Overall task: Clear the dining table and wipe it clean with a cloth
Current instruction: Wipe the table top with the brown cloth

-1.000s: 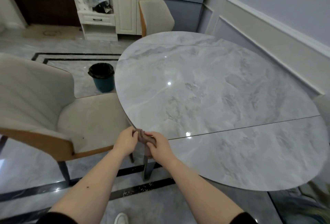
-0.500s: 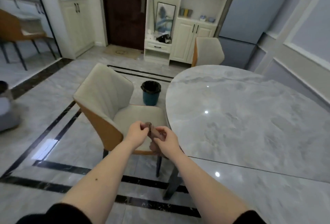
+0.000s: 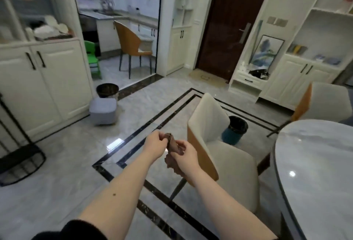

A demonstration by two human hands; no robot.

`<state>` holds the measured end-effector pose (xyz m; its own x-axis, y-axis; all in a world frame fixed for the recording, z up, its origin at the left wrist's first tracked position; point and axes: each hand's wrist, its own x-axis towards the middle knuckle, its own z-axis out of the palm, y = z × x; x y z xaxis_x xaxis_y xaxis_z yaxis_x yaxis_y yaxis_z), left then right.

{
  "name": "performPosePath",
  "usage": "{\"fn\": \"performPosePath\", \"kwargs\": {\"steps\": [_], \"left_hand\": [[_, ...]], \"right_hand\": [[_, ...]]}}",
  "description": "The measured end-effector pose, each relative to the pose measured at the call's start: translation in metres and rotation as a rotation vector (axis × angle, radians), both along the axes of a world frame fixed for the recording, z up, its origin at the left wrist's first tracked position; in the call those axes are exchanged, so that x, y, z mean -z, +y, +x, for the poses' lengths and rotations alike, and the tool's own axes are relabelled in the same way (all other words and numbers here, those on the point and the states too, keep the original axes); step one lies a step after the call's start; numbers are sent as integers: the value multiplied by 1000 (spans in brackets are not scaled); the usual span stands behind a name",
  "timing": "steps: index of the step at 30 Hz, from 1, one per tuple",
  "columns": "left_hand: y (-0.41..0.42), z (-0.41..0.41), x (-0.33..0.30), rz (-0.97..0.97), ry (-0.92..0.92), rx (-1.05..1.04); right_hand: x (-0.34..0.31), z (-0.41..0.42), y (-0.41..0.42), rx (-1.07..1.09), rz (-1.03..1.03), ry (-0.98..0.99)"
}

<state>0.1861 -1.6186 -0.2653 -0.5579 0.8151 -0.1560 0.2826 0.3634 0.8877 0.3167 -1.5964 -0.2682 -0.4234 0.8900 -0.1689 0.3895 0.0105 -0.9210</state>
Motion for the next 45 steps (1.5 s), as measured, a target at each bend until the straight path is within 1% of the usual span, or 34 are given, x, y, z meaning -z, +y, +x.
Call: {"fn": "performPosePath", "kwargs": {"steps": [3,8,12,15,17,19,22,25,28,32,38,41,45], "left_hand": [[-2,-60,-2,7,-69,-58],[7,-140,6,41,-291,-92],[33,-187,9,52,-374,-101],[70,-222,16,56,-383,-154],[108,-251,23,50,-371,-205],[139,-274,24,29,-298,-221],[195,-316,13,-7,-215,-225],[240,-356,0,-21,-144,-196],[292,-393,-5,-38,-99,-208],[371,-421,-8,-38,-70,-188],[525,-449,-7,29,-111,-36],[604,-453,-7,24,-119,60],[714,-434,-18,24,-105,197]], "right_hand": [[-11,-59,1,-37,-2,-11],[-14,-141,11,-14,-52,-25],[-5,-196,42,-17,-81,-7],[9,-233,82,-16,-106,1],[19,-261,119,-9,-113,43],[27,-284,154,-10,-106,81],[38,-332,219,-48,-188,126],[35,-374,271,-98,-250,183],[27,-408,320,-71,-272,247],[24,-436,393,35,-232,261],[34,-464,537,249,-175,263],[32,-462,610,385,-154,237],[22,-439,699,538,-174,306]]}}
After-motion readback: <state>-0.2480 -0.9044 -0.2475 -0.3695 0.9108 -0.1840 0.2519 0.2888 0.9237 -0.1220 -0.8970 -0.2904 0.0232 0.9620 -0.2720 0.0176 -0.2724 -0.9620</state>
